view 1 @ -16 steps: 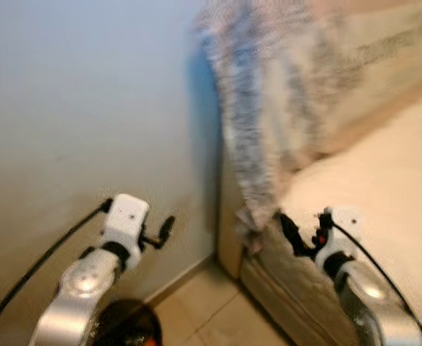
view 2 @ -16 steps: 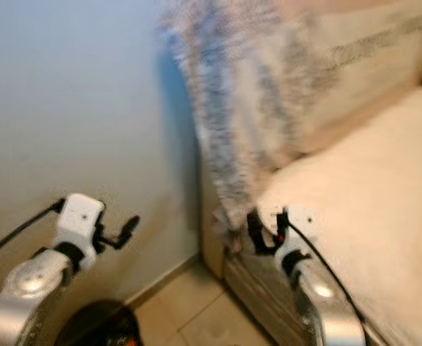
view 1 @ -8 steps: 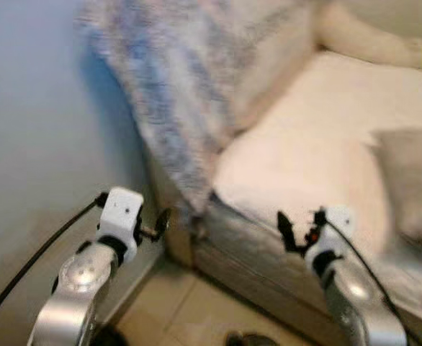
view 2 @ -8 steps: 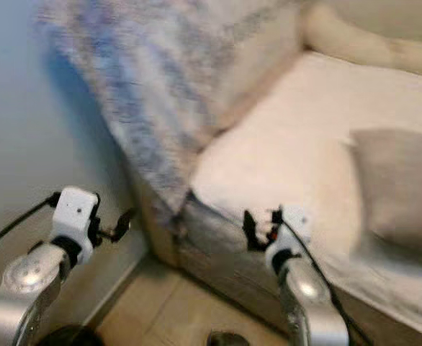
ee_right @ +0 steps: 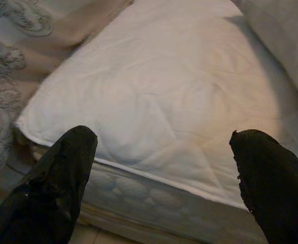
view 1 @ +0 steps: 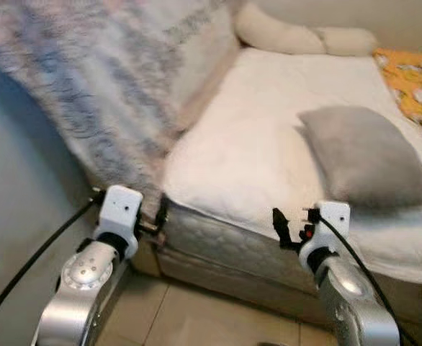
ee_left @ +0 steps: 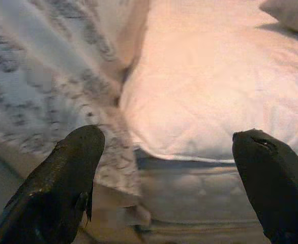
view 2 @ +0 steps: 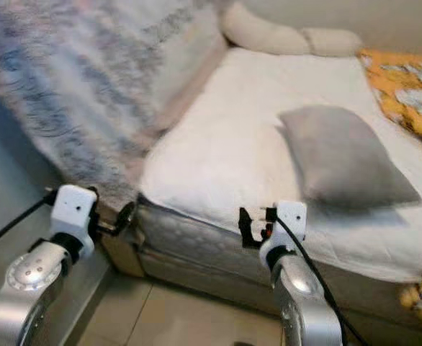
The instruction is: Clean up the room
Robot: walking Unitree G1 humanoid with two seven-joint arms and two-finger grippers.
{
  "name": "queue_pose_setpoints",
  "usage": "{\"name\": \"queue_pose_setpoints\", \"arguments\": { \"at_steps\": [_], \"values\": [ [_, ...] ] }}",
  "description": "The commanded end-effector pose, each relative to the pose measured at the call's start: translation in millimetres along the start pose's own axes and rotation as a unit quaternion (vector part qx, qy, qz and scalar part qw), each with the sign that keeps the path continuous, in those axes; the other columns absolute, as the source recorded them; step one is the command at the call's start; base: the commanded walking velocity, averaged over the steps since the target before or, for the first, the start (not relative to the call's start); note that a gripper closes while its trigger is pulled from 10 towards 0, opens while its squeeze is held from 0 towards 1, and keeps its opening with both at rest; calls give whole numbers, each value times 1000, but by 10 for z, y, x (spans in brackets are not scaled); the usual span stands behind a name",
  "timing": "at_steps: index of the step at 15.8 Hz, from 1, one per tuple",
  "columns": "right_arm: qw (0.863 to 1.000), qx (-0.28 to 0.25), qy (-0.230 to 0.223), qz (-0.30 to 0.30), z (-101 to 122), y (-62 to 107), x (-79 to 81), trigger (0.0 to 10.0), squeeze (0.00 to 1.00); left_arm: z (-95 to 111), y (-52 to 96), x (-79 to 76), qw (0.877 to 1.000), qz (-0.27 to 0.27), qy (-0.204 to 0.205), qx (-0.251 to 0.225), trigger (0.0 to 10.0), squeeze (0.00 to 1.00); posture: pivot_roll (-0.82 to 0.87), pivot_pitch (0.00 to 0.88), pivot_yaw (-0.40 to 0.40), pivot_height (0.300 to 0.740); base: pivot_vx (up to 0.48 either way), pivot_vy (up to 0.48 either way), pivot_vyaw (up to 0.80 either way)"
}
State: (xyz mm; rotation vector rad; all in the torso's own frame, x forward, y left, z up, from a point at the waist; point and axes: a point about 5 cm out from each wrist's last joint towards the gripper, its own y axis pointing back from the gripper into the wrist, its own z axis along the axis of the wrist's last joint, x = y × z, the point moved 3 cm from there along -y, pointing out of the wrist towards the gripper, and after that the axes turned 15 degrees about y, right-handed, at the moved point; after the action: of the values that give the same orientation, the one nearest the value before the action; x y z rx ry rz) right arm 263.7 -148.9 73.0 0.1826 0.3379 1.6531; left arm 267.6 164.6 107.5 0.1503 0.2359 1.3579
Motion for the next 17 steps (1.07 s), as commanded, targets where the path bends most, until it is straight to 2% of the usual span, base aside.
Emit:
{"name": "queue_pose_setpoints", "arguments": {
  "at_steps": [1, 4, 6, 8, 11, 15, 17],
  "values": [
    [1000, -2, 4, -14, 5, 24, -56, 10000, 1000, 43, -30, -57, 1000, -14, -5, -5, 10000, 0, -86, 0, 41, 740, 0, 0, -800],
    [1000, -7, 8, -22, 30, 36, -81, 10000, 1000, 37, -20, -57, 1000, -16, -13, -10, 10000, 0, -85, 0, 34, 740, 0, 0, -788],
    [999, -8, 26, -21, 23, 35, -101, 10000, 1000, 38, -11, -47, 1000, -6, -12, -14, 10000, 0, -81, 0, 33, 740, 0, 0, -788],
    [998, -5, 58, -8, 36, 26, -64, 10000, 1000, 44, -19, -63, 1000, -1, -3, -15, 10000, 0, -93, 0, 41, 740, 0, -126, 0],
    [999, -17, 44, -6, 99, 18, -51, 10000, 1000, 22, -5, -41, 1000, 7, -6, -14, 10000, 0, -89, 0, 35, 740, 0, -409, 0],
    [999, -15, 52, -2, 110, 8, -39, 10000, 1000, 47, -15, -23, 1000, 18, -3, -18, 10000, 0, -88, 0, 32, 740, 0, -455, 0],
    [998, -16, 54, -2, 111, 0, -50, 10000, 1000, 40, -16, 13, 999, 28, 9, -19, 10000, 0, -84, 0, 21, 740, 0, -161, 0]
  ]
}}
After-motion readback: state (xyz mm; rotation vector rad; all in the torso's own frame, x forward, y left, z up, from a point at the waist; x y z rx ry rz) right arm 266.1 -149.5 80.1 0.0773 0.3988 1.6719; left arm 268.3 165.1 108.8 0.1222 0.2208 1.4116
